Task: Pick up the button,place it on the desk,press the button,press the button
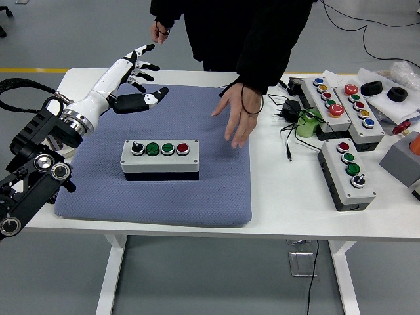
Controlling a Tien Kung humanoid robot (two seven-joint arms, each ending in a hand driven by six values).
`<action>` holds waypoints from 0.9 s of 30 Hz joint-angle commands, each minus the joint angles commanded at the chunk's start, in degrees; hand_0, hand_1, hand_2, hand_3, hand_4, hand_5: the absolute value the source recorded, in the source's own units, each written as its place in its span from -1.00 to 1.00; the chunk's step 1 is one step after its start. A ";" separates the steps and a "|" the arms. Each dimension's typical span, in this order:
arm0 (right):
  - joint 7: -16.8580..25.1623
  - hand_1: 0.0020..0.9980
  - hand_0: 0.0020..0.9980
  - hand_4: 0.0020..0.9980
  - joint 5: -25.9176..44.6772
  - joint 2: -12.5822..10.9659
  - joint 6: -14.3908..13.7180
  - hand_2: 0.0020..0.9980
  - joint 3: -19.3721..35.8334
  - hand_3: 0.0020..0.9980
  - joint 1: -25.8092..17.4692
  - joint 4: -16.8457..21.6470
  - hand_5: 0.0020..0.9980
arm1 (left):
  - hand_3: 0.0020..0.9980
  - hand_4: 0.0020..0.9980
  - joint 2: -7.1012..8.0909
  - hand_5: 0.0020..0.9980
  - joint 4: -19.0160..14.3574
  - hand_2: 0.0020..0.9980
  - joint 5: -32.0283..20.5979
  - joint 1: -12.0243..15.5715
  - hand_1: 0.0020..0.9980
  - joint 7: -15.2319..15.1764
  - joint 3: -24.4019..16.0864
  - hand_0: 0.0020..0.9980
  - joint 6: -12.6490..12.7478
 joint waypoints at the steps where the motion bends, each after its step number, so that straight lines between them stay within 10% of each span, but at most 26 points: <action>1: -0.01 0.40 0.50 -0.64 -0.01 0.00 0.00 0.43 0.00 0.16 -0.01 0.00 -0.74 | 1.00 0.67 -0.05 1.00 0.49 0.90 -2.61 0.18 0.68 0.23 -0.31 0.52 0.09; 16: -0.19 0.40 0.49 -0.64 -0.43 0.12 0.02 0.42 -0.03 0.16 -0.52 0.00 -0.74 | 1.00 0.54 -0.71 1.00 3.32 0.95 -37.52 2.33 0.75 1.30 -2.63 0.67 1.79; 27: -0.11 0.40 0.49 -0.64 0.03 0.19 0.02 0.43 -0.36 0.16 -0.57 0.00 -0.74 | 1.00 0.50 -0.85 1.00 3.62 0.94 -38.87 2.54 0.75 1.82 -2.72 0.67 1.87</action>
